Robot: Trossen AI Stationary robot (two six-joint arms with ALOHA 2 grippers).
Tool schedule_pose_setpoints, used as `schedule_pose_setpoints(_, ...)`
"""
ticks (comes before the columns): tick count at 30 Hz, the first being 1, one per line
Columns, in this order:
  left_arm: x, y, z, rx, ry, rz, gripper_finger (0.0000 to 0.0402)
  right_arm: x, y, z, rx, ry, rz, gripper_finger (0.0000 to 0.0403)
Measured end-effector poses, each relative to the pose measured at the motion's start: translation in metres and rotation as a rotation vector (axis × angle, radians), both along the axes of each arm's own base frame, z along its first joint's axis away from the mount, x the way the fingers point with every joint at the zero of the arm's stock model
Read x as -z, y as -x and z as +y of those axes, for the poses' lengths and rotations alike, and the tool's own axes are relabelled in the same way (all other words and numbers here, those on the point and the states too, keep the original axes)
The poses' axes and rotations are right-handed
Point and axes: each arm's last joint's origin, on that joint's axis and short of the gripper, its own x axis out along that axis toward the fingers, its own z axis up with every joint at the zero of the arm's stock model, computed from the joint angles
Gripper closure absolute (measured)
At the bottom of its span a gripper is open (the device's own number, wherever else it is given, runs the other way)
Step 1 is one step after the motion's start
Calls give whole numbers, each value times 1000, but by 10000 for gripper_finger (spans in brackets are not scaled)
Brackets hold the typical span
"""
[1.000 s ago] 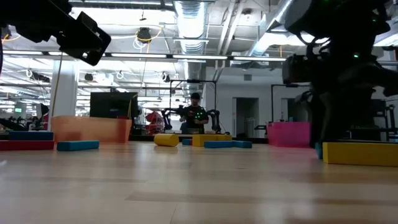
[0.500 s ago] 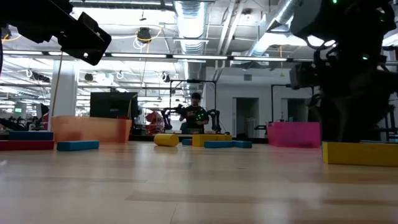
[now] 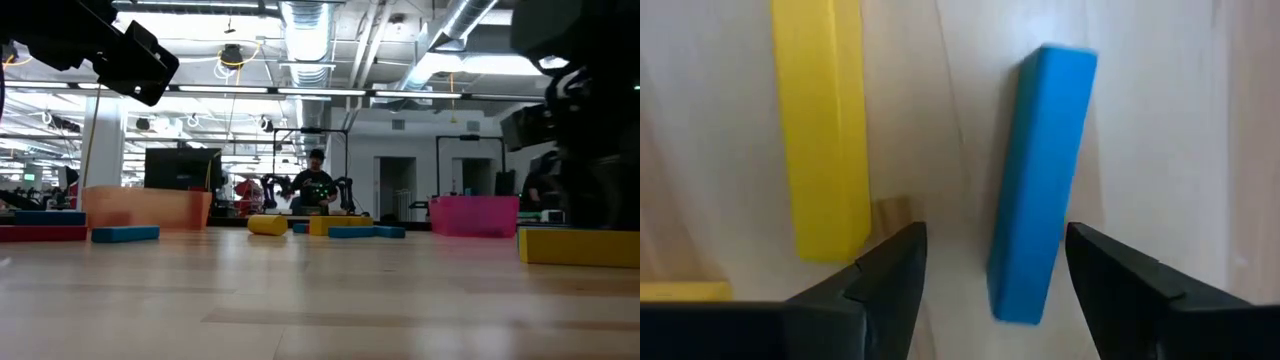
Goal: Sort blocks
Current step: Put the blue block into the red bin
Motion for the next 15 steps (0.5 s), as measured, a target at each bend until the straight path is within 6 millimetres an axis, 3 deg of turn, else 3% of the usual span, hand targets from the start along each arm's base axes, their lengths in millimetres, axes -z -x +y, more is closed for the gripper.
schedule_pose_setpoints(5,0,0,0,1,-22,-8,221,0,2,5,-4,0,-6,196)
schedule_pose_setpoints(13,0,0,1,-24,-44,-17,221,-2,-8,1,-53,22,-86,351)
schedule_pose_setpoints(15,0,0,1,-31,-53,-20,221,-3,-14,-5,-62,17,-124,371)
